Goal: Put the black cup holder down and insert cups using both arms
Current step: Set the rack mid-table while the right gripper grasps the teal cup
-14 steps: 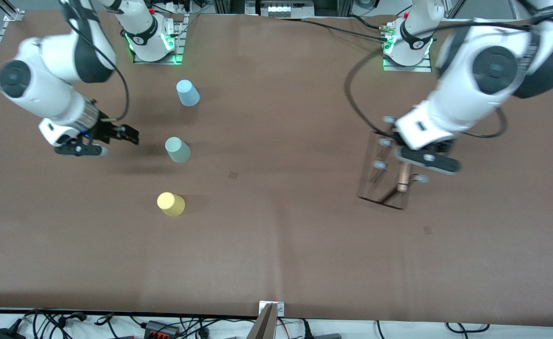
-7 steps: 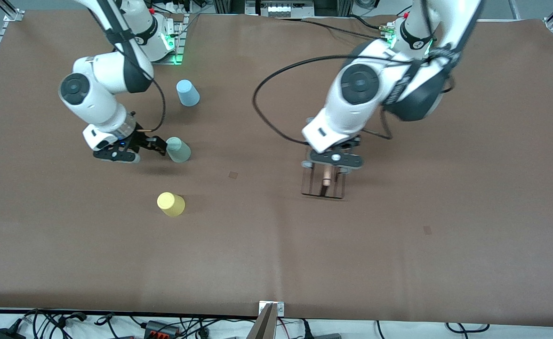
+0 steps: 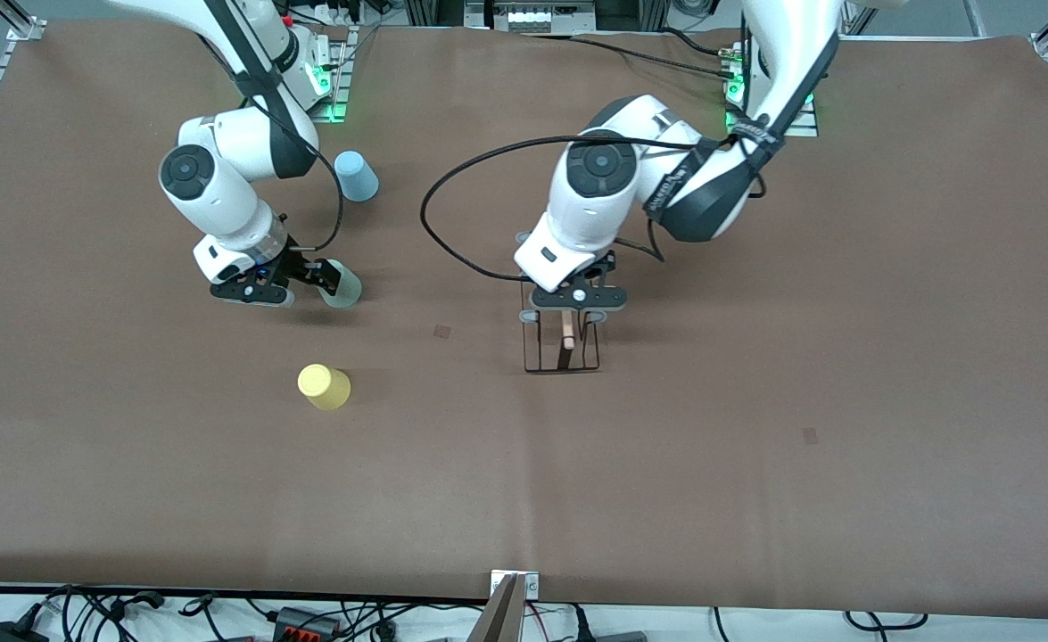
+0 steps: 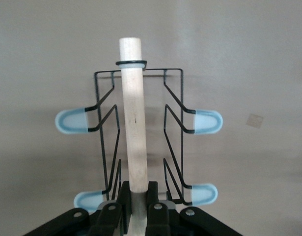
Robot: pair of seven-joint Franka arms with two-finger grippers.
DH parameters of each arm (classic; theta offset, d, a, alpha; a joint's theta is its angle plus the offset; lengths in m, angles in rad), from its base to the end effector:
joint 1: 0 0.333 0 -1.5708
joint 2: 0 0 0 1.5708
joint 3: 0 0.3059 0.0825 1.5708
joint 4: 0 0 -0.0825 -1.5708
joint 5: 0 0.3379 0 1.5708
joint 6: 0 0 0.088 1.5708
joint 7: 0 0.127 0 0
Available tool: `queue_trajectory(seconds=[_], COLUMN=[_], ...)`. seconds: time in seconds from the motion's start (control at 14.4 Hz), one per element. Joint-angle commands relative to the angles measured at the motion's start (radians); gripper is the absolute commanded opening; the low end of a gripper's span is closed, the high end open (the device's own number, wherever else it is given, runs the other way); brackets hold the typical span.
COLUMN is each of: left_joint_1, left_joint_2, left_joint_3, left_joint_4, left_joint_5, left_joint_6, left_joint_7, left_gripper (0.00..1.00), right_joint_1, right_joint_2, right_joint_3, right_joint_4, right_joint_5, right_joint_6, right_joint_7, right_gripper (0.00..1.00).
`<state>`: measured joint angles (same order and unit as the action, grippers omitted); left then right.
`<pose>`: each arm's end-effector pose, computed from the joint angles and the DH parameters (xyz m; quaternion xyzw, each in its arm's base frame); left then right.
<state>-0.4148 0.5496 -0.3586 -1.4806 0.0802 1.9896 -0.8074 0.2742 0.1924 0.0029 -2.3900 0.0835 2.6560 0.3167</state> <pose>0.4962 -0.4229 0.3617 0.9981 0.0246 -0.0417 0.0371 0.4676 0.1314 0.2546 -0.9975 0.0560 -0.0290 0.0309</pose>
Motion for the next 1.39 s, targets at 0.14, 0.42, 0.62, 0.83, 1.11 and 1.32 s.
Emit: queue_trajectory(seconds=[0.14,0.42,0.62,0.83,1.11,1.32], left_joint_1=[-0.035,-0.038,-0.039,-0.038,-0.022,0.013], left_joint_2=[0.035,0.046,0.052,0.056,0.043,0.001], left_joint_3=[0.003,0.004,0.004,0.004,0.004,0.004], left_joint_4=[0.045,0.045,0.043,0.043,0.043,0.042], left_joint_5=[0.01,0.023,0.024,0.059,0.07,0.07], left_joint_6=[-0.003,0.025,0.041,0.066,0.069,0.019], left_joint_7=[-0.024,-0.007,-0.007,0.007,0.008,0.062], left_gripper=[0.01,0.01,0.05,0.46,1.0,1.0], right_joint_1=[0.033,0.054,0.062,0.066,0.072,0.071], right_joint_2=[0.024,0.07,0.068,0.061,0.059,0.059], right_joint_3=[-0.004,-0.004,-0.004,0.002,0.022,0.022], right_joint_4=[-0.028,-0.058,-0.078,-0.092,-0.092,-0.09], right_joint_5=[0.001,0.001,0.001,0.001,0.001,0.001], right_joint_6=[0.061,0.152,0.171,0.17,0.168,0.168], right_joint_7=[0.015,0.015,0.015,0.016,0.068,0.067], right_gripper=[1.0,1.0,1.0,1.0,1.0,1.0])
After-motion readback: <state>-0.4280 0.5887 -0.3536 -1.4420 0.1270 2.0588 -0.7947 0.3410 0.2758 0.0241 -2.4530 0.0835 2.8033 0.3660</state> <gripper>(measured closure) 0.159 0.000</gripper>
